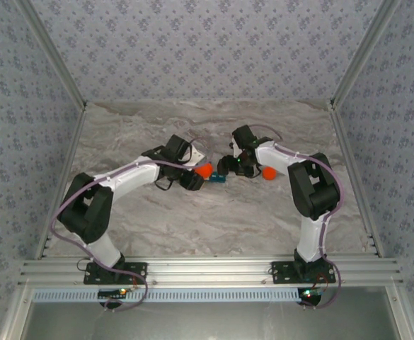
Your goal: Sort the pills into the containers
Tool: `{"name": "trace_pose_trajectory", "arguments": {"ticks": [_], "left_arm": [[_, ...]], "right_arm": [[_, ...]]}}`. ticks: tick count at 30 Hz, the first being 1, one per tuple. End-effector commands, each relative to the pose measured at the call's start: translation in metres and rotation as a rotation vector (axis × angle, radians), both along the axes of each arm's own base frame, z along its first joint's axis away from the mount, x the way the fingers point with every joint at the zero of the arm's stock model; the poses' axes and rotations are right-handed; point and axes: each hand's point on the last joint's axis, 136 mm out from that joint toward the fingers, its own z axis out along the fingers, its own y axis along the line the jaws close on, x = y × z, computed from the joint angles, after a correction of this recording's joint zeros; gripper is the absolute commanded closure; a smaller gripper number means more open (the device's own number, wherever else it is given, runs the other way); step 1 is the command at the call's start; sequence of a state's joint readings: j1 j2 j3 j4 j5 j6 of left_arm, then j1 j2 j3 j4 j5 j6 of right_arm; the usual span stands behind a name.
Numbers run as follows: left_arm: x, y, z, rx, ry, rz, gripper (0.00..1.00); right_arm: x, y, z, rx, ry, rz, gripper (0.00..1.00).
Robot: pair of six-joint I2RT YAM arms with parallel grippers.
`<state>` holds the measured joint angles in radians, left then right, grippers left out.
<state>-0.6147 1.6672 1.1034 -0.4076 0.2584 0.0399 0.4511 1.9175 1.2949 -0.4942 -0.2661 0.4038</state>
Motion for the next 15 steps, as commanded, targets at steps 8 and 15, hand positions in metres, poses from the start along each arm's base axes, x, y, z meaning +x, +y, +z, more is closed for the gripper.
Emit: {"name": "trace_pose_trajectory", "arguments": {"ticks": [8, 15], "left_arm": [[0.007, -0.002, 0.042, -0.158, -0.177, 0.026, 1.0], [0.011, -0.003, 0.079, -0.278, -0.321, 0.051, 1.0]], "right_arm": [[0.004, -0.007, 0.054, 0.044, -0.054, -0.045, 0.23], [0.011, -0.039, 0.088, 0.037, -0.136, -0.134, 0.22]]}}
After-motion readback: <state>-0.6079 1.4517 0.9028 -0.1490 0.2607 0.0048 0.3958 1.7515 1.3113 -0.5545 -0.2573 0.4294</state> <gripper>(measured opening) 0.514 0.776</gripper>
